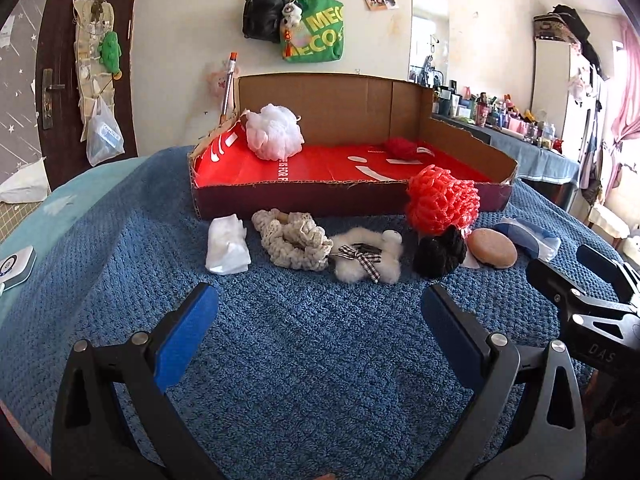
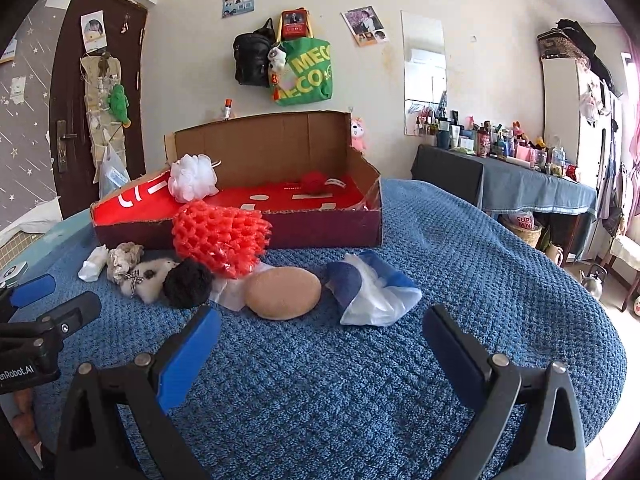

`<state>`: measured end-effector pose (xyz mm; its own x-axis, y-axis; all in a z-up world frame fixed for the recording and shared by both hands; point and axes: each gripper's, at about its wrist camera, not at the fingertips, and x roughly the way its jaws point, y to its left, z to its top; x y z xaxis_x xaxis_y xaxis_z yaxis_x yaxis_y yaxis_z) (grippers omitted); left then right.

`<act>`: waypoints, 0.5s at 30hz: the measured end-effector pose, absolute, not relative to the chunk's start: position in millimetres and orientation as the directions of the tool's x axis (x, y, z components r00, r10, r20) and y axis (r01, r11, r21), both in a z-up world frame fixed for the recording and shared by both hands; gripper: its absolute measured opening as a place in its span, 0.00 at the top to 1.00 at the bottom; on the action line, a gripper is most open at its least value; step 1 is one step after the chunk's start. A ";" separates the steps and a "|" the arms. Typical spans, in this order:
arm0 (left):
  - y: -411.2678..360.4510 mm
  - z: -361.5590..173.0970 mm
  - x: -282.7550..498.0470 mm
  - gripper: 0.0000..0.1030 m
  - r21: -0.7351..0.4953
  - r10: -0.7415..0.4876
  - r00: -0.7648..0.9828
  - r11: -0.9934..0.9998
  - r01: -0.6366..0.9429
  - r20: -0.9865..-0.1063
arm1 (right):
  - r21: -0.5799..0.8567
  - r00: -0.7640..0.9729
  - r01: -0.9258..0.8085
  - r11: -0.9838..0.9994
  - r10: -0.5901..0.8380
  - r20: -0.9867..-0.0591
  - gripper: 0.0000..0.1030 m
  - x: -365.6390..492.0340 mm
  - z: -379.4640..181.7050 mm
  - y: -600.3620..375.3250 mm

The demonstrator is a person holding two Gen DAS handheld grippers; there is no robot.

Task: Organize soft objects
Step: 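Lift both tools out of the box back toward the remaining items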

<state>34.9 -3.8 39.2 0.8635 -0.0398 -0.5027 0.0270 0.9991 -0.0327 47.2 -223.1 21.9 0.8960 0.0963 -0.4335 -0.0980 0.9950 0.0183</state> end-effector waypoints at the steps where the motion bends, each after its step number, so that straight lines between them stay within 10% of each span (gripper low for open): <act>1: -3.3 38.9 35.0 0.00 -0.035 -0.041 0.863 0.999 0.027 -0.504 | 0.020 0.896 -0.097 0.995 0.096 -0.433 0.00 47.3 22.0 -223.3; 15: 0.5 48.7 42.0 0.00 -0.062 -0.065 0.852 0.997 0.038 -0.520 | 0.023 0.891 -0.094 0.995 0.094 -0.444 0.00 53.0 35.1 -225.8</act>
<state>42.0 0.5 48.7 0.8516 -0.0650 -0.5201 0.0382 0.9973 -0.0621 53.0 -225.8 35.1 0.8909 0.0940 -0.4443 -0.0937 0.9953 0.0227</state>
